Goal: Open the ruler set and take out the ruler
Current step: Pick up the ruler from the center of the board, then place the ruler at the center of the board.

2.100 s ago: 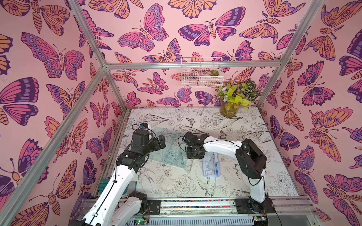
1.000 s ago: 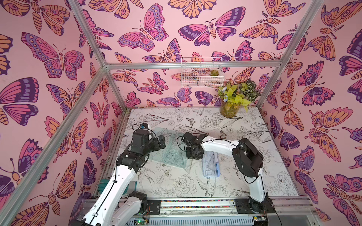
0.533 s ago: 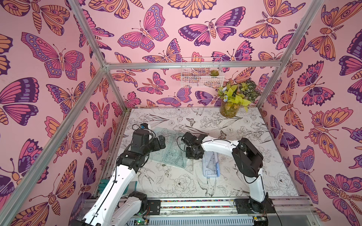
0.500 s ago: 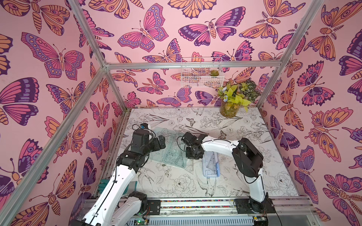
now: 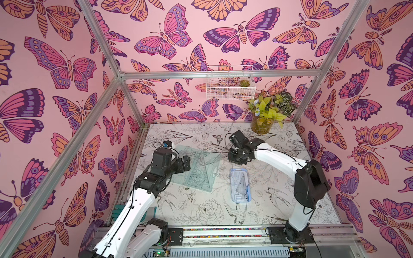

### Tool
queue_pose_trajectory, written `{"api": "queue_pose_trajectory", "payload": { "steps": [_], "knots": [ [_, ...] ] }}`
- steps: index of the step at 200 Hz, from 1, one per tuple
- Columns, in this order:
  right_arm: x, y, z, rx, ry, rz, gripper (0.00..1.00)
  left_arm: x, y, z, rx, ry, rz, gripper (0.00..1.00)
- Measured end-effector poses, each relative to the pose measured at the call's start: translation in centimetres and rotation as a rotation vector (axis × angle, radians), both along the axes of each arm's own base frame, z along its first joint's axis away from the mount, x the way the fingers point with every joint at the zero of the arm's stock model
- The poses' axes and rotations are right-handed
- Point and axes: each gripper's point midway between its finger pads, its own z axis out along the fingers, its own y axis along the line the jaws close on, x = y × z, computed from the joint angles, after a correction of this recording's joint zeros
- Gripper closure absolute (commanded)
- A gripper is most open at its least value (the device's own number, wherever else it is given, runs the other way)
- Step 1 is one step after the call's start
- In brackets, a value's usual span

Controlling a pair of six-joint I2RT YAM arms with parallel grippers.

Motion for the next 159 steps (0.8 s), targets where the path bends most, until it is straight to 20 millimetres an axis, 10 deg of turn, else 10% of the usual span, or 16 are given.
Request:
{"api": "queue_pose_trajectory", "payload": {
  "steps": [47, 159],
  "knots": [
    [1.2, -11.1, -2.9, 0.013, 0.103, -0.273, 0.74, 0.0, -1.1, -0.5, 0.018, 0.017, -0.039, 0.00],
    [6.6, -18.1, -8.1, 0.171, 0.182, -0.609, 0.71, 0.1, -1.8, -1.2, 0.029, 0.043, -0.057, 0.00]
  ]
}}
